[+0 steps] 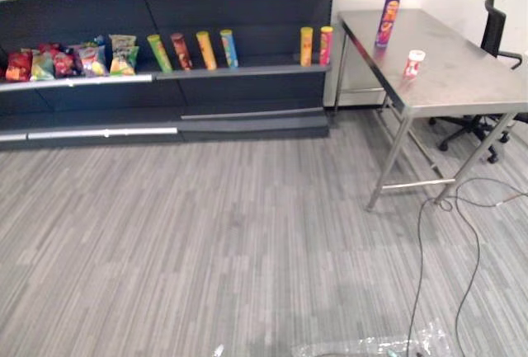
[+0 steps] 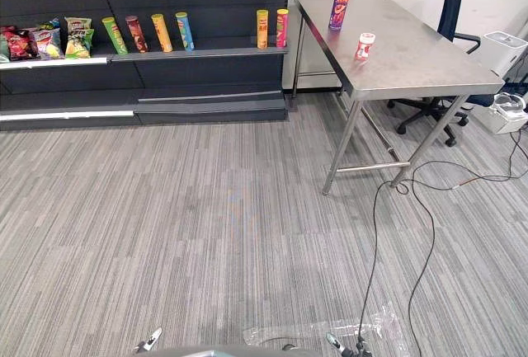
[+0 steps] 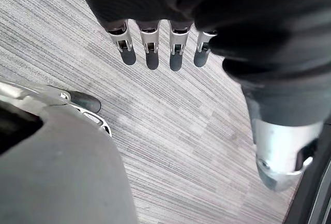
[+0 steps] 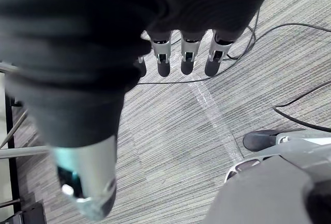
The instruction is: Put the gum and the chips on the shelf.
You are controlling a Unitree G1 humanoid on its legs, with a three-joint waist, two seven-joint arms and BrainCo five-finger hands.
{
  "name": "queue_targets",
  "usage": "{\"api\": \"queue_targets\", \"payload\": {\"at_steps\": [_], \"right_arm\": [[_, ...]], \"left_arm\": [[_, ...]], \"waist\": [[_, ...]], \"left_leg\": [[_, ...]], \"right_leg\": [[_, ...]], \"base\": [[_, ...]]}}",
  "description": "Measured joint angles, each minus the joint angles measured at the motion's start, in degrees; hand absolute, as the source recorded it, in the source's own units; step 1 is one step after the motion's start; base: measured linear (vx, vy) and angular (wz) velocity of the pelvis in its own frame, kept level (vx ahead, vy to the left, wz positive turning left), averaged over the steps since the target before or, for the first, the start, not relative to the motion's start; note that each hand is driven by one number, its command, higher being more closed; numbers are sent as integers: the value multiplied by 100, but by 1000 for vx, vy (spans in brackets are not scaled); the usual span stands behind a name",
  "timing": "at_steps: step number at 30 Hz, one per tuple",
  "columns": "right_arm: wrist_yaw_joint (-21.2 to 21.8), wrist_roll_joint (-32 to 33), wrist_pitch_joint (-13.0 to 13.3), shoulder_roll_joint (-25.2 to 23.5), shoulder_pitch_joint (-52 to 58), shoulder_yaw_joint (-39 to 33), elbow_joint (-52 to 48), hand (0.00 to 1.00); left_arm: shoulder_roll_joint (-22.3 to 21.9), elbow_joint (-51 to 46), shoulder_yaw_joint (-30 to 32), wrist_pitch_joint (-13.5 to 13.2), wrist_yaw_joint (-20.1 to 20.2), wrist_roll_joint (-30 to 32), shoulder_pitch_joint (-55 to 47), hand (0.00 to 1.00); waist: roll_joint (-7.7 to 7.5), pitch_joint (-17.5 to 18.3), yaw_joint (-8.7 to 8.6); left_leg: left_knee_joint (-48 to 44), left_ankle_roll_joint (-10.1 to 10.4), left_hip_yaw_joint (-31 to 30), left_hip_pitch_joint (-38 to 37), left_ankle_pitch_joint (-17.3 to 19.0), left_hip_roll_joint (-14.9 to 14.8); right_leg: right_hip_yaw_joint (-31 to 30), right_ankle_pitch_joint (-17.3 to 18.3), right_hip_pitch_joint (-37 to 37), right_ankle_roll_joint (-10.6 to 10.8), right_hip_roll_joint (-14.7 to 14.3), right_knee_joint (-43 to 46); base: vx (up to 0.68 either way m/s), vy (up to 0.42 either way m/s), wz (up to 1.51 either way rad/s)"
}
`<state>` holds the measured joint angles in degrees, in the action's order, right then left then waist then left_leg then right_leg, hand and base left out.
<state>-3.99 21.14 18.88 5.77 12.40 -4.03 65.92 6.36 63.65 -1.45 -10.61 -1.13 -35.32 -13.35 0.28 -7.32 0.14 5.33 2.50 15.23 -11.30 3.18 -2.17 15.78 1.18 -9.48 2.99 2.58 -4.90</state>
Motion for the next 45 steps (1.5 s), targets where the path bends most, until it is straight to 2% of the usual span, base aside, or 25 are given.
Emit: {"api": "queue_targets", "payload": {"at_steps": [4, 8, 13, 17, 20, 23, 24, 27, 30, 31, 33, 34, 36, 37, 39, 41, 43, 45], "right_arm": [[159, 25, -20, 12, 0, -2, 1, 0], [204, 32, -23, 15, -1, -2, 9, 0], [344, 201, -222, 29, -20, 0, 18, 0], [418, 259, -228, 33, -20, 0, 18, 0], [357, 228, -96, 21, -6, 7, 22, 0], [371, -23, 192, 22, 10, 31, 19, 0], [373, -90, 267, 33, 5, 61, 14, 0], [372, -85, 280, 40, -20, 116, -1, 0], [367, -83, 270, 3, -51, 111, 0, 0], [369, -83, 268, 5, -70, 110, 0, 0], [369, -85, 257, -3, -123, 108, -1, 0], [361, -94, 239, -19, -142, 113, -2, 0], [332, -95, 219, 8, -149, 113, -15, 0], [302, -90, 201, 0, -165, 106, -25, 0], [269, -83, 114, 24, -148, 52, -29, 0], [257, -79, 110, 7, -158, -14, -45, 0], [330, -78, 118, 15, -156, -19, -60, 0], [373, -27, 136, 28, -139, -21, -98, 0]], "left_arm": [[4, 2, 11, 211, -21, -218, 10, 0], [7, 1, 13, 242, -28, -220, 15, 0], [7, 8, 15, 250, -90, -216, 20, 0], [7, 9, 16, 259, -93, -217, 23, 0], [8, 9, 17, 258, -99, -211, 23, 0], [9, 8, 17, 258, -109, -189, 26, 0], [11, 7, 16, 254, -118, -158, 32, 0], [44, 12, 16, 248, -164, 10, 85, 0], [95, 18, 39, 247, -253, 13, 159, 0], [99, 17, 69, 248, -261, 13, 199, 0], [126, -3, 158, 237, -260, 5, 224, 0], [157, -55, 224, 217, -240, -3, 257, 0], [103, -76, 257, 186, -226, -70, 230, 0], [99, -68, 268, 182, -217, -124, 197, 0], [18, -79, 314, 105, -150, -231, 71, 0], [-3, -84, 367, 62, -49, -225, 0, 0], [-51, -93, 391, -46, -24, -202, -31, 0], [-113, -94, 414, -138, -42, -198, -91, 0]], "waist": [[1, -4, -5], [0, -4, -4], [-10, -9, -4], [-10, -11, -4], [-14, -13, -5], [-12, -15, -9], [-10, -20, -7], [-45, -92, -10], [-132, -186, -18], [-111, -219, -17], [-204, -342, -12], [-245, -437, -8], [-228, -570, 10], [-185, -587, 2], [-110, -620, 11], [-114, -624, 11], [-84, -637, 5], [-28, -637, 9]], "left_leg": [[33, 0, 7, -4, 0, -10], [31, 11, 13, -12, 7, -25], [11, 77, 18, -111, 51, -49], [11, 81, 21, -102, 54, -53], [16, 81, 28, -111, 55, -53], [12, 79, 30, -93, 53, -58], [9, 75, 30, -76, 51, -68], [-11, 74, 3, -64, 48, -99], [-627, 129, -57, 258, 309, -145], [-850, 165, -48, 349, 401, -169], [-1754, 267, 45, 767, 638, -266], [-2791, 278, 200, 1240, 644, -419], [-4076, 362, 283, 1811, 689, -747], [-4138, 340, 283, 1854, 805, -791], [-3905, 317, 292, 1937, 951, -905], [-3376, 329, 247, 2056, 864, -925], [-2375, 425, -92, 2188, 408, -932], [-1811, 509, -314, 2190, 57, -1012]], "right_leg": [[-10, -8, -3, -12, -14, -17], [-7, -11, -20, -17, -37, -34], [-3, -10, -160, -16, -72, -107], [-5, -10, -150, -16, -76, -107], [-9, -10, -171, -16, -76, -108], [-7, 2, -150, -27, -75, -80], [-8, 54, -75, -65, -71, 33], [6, 328, 152, -76, -26, 555], [86, 644, 424, -105, 108, 1128], [93, 731, 465, -116, 146, 1256], [114, 1013, 616, -144, 246, 1609], [115, 1110, 617, -177, 320, 1741], [84, 1216, 495, -203, 306, 1830], [74, 1238, 421, -210, 308, 1841], [-49, 1315, 289, -141, 363, 1872], [-146, 1369, 210, -66, 481, 1872], [-311, 1466, 82, 94, 610, 1836], [-437, 1589, -77, 303, 670, 1808]], "base": [[-8, -4, 0], [0, 0, 0], [2, -6, 0], [0, 0, 0], [-59, -21, -1], [-31, -13, 0], [0, 0, 0], [-8, -15, 4], [7, -24, 15], [-8, -27, 19], [-48, -51, 17], [-38, -79, 8], [37, -26, 0], [73, 32, -6], [89, 87, -23], [163, 158, -27], [262, 285, -28], [356, 415, -39]]}}
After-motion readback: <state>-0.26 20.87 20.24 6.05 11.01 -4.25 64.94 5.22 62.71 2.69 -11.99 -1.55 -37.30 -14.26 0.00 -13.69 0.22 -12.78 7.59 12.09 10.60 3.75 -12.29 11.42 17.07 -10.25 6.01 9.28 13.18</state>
